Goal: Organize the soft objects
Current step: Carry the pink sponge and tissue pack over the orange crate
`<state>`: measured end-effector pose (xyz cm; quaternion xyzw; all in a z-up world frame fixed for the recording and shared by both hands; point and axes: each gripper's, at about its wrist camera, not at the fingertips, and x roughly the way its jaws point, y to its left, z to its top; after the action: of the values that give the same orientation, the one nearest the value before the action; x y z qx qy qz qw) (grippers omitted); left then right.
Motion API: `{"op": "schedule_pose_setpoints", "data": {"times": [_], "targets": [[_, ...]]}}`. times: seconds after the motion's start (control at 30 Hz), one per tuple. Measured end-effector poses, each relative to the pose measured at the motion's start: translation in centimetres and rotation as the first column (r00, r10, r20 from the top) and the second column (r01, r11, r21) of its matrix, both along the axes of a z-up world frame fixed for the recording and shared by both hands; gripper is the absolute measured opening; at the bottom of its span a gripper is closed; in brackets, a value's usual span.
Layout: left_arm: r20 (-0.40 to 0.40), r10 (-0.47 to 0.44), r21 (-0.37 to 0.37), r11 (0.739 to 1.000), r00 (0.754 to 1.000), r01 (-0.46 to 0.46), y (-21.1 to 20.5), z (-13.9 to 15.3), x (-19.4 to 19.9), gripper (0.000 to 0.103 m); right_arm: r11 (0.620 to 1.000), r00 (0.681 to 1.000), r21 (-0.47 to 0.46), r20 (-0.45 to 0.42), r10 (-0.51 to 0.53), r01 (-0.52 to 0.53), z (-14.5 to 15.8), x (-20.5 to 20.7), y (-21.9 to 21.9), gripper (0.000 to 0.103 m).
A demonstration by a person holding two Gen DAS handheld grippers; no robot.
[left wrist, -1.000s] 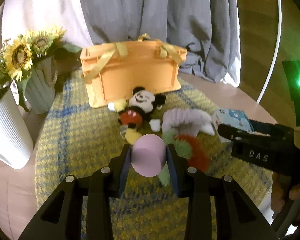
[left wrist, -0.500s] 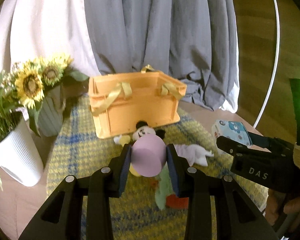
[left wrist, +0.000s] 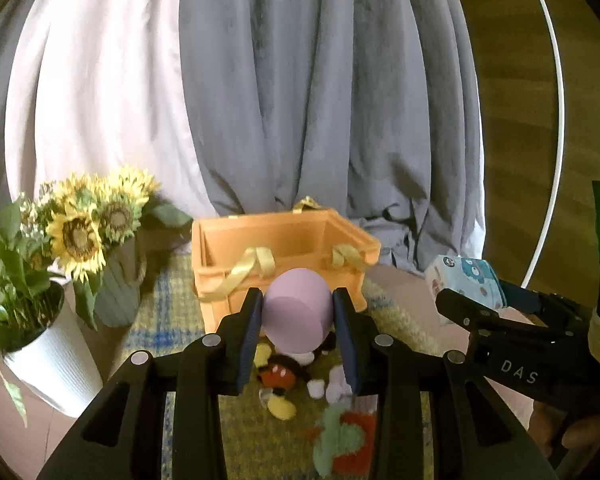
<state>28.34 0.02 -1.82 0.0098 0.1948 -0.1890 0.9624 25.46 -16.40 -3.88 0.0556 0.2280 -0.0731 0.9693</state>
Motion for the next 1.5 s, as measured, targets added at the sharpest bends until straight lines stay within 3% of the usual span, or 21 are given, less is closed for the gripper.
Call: {"op": "schedule_pose_setpoints", "data": {"times": [0.97, 1.0, 1.1, 1.17, 1.5], "targets": [[0.153, 0.100, -0.019, 0.995, 0.983, -0.098, -1.8, 5.0, 5.5, 0.035, 0.996, 0.978, -0.006, 0.187, 0.089, -0.090, 5.0, 6.3, -2.0, 0.073], [0.156, 0.101, -0.017, 0.995, 0.983, -0.100, -1.8, 4.9, 5.8, 0.035, 0.996, 0.977, -0.006, 0.192, 0.091, -0.091, 5.1, 6.6, -2.0, 0.071], [0.158, 0.100, 0.008, 0.995, 0.982, -0.103, -2.0, 4.6, 6.9, 0.035, 0.992, 0.973, -0.026, 0.194, 0.123, -0.120, 4.9, 8.0, -1.8, 0.024], [0.149, 0.098, 0.009, 0.995, 0.984, -0.101, -1.9, 4.4, 7.6, 0.035, 0.990, 0.973, -0.007, 0.186, 0.139, -0.140, 4.6, 9.0, -1.9, 0.010], [0.115, 0.084, 0.009, 0.996, 0.990, -0.085, -2.3, 3.8, 11.9, 0.035, 0.988, 0.978, 0.006, 0.143, 0.150, -0.152, 4.3, 12.4, -2.4, 0.010]]}}
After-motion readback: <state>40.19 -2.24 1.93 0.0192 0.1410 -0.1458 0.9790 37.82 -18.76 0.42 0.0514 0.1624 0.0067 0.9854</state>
